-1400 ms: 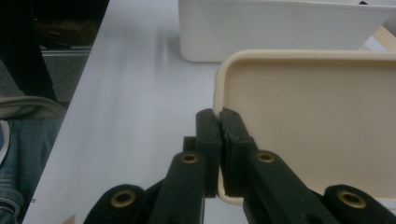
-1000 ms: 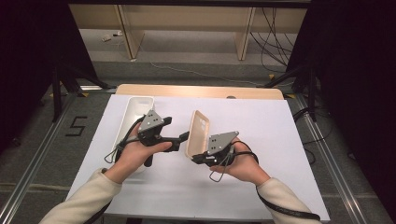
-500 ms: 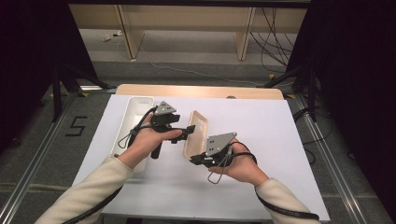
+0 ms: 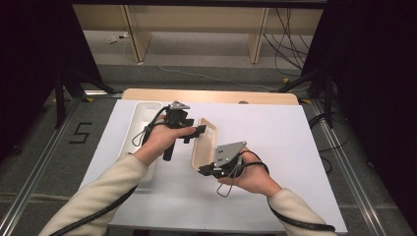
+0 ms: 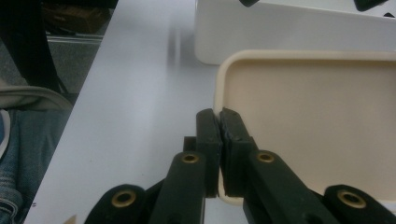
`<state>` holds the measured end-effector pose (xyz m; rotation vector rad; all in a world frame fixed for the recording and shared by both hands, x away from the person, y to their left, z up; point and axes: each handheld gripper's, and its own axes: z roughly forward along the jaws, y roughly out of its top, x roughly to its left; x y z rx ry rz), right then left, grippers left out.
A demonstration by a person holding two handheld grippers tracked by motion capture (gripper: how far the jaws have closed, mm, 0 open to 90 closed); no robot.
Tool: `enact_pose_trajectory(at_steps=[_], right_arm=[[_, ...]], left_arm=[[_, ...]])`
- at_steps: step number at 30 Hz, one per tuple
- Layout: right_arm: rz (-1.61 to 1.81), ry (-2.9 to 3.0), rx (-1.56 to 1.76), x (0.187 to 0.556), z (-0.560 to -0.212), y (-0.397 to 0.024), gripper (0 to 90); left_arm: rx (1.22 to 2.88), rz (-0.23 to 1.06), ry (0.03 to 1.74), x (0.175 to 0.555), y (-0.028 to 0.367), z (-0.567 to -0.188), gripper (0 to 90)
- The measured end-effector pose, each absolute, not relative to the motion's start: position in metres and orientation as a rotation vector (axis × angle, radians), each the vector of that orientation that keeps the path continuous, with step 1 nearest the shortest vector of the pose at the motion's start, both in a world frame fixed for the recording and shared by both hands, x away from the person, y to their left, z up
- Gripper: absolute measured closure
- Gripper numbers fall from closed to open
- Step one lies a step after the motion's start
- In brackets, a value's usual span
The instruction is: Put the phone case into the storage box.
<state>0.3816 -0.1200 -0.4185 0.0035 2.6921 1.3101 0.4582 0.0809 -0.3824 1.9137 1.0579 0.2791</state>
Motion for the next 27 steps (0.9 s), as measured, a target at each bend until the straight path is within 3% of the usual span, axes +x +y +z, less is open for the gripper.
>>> enact_pose_trajectory(at_steps=[17,27], right_arm=[[1.256,2.709,-0.042,0.3796,-0.4224,-0.1132,88.4],[1.198,2.729,-0.074,0.3792,-0.4268,-0.11,88.3]], left_arm=[[1.9,0.258,1.13,0.4623,0.0835,-0.3822,65.9],[1.875,0.241,1.145,0.4585,0.0879,-0.3787,73.0]])
